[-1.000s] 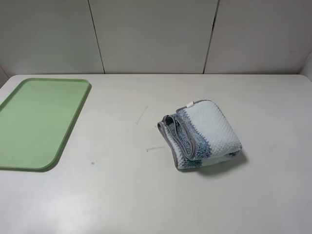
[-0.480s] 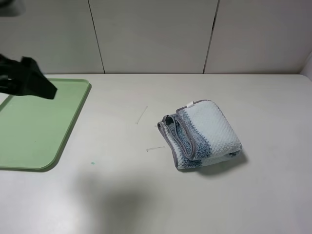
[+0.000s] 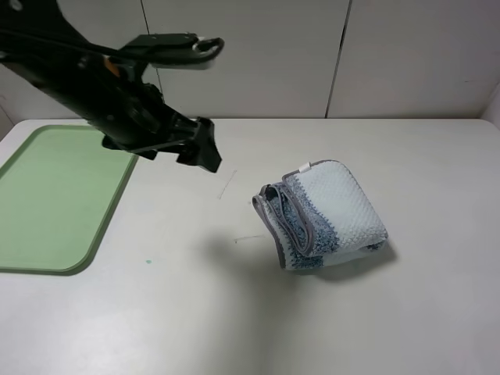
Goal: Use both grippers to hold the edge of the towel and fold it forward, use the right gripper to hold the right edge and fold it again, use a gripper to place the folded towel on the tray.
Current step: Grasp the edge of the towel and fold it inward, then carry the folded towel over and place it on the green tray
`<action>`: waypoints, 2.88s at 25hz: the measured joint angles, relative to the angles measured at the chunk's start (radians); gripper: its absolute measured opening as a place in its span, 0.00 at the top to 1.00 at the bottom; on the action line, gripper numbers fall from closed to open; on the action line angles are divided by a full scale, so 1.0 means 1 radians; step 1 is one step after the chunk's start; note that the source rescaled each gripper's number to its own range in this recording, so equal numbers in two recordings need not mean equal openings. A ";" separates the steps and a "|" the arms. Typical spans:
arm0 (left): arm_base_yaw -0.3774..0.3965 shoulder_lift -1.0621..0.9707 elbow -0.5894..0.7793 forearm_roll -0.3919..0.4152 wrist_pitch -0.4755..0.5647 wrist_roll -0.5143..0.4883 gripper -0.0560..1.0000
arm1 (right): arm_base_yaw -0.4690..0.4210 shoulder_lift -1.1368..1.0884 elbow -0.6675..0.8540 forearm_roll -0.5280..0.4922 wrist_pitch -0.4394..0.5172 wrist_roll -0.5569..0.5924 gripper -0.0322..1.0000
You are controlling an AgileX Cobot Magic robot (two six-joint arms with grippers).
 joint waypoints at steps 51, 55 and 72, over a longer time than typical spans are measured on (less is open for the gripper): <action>-0.303 0.681 -0.286 -0.006 -0.541 -0.447 0.38 | 0.000 0.000 0.000 -0.009 0.000 0.000 0.00; -0.303 0.686 -0.286 -0.008 -0.544 -0.449 0.76 | 0.000 0.000 0.000 -0.009 0.000 0.000 0.00; -0.254 0.575 -0.286 -0.009 -0.323 -0.391 0.79 | 0.000 0.000 0.000 -0.011 0.000 0.000 0.00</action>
